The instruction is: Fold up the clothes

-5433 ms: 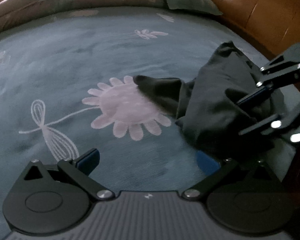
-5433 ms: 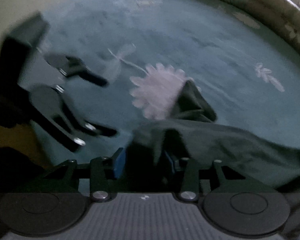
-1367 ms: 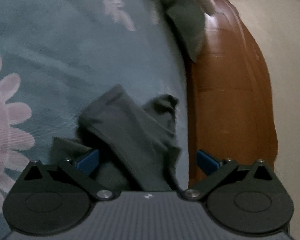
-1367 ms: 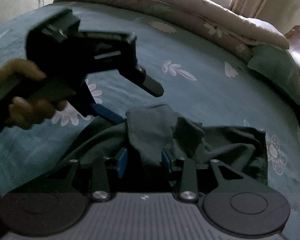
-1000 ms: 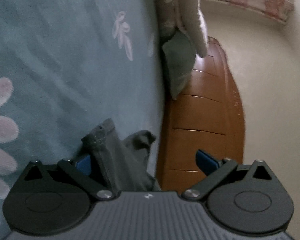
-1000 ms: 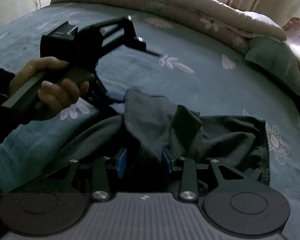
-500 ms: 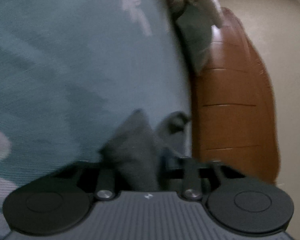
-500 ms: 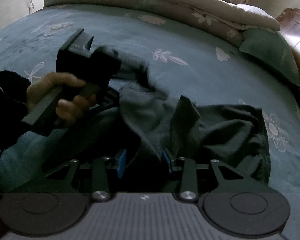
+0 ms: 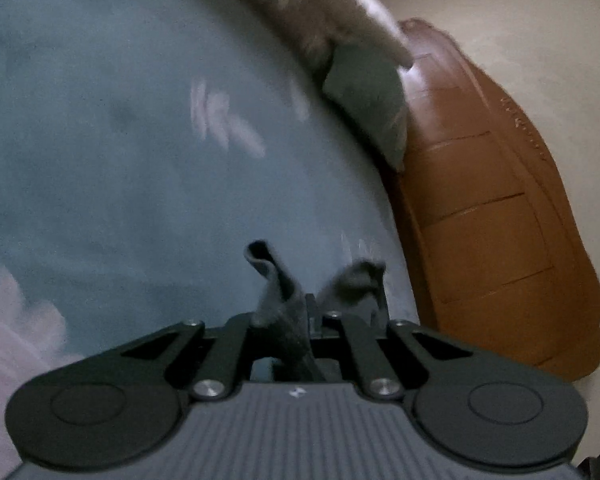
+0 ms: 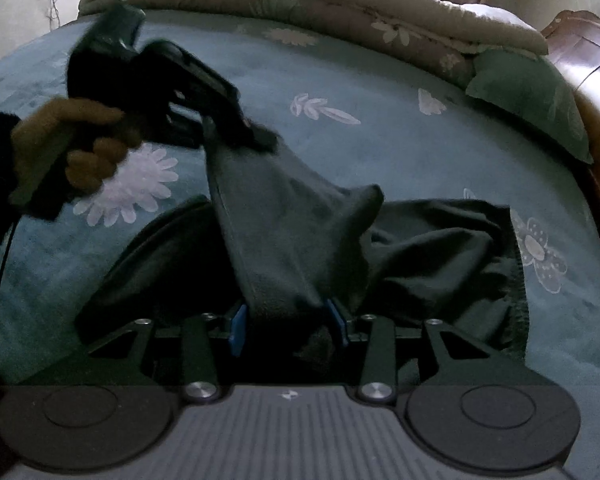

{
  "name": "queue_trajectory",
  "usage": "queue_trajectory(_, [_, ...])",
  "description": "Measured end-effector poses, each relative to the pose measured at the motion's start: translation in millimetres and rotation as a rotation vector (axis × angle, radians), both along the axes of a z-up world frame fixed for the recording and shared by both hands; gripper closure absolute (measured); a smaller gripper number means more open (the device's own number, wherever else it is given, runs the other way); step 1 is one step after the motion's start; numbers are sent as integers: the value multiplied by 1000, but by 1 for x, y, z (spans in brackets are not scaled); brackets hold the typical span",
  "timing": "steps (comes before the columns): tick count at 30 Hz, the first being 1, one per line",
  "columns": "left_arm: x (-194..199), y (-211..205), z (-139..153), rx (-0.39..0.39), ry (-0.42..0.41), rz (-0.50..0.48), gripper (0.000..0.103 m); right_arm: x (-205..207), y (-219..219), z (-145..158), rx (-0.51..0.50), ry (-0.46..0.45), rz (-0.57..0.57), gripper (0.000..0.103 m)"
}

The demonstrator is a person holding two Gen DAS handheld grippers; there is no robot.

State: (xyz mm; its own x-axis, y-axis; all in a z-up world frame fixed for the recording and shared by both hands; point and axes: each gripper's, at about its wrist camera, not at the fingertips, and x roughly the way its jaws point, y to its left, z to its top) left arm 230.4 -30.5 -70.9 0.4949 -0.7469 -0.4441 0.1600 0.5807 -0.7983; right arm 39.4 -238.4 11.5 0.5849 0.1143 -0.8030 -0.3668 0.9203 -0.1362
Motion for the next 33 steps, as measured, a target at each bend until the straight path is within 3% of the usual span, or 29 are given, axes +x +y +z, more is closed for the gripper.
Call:
queue_trajectory(7, [-7, 81, 45, 119, -150, 120, 99, 0, 2, 12, 30, -19, 18, 54])
queue_trajectory(14, [-11, 145, 70, 254, -205, 245, 99, 8, 7, 7, 20, -2, 22, 54])
queue_trajectory(22, [-21, 200, 77, 383, -220, 336, 99, 21, 20, 2, -10, 13, 36, 54])
queue_trajectory(28, [-31, 247, 85, 425, -234, 412, 99, 34, 27, 0, -43, 20, 35, 54])
queue_trajectory(33, [-43, 297, 100, 409, -296, 566, 102, 44, 32, 1, -67, 20, 16, 54])
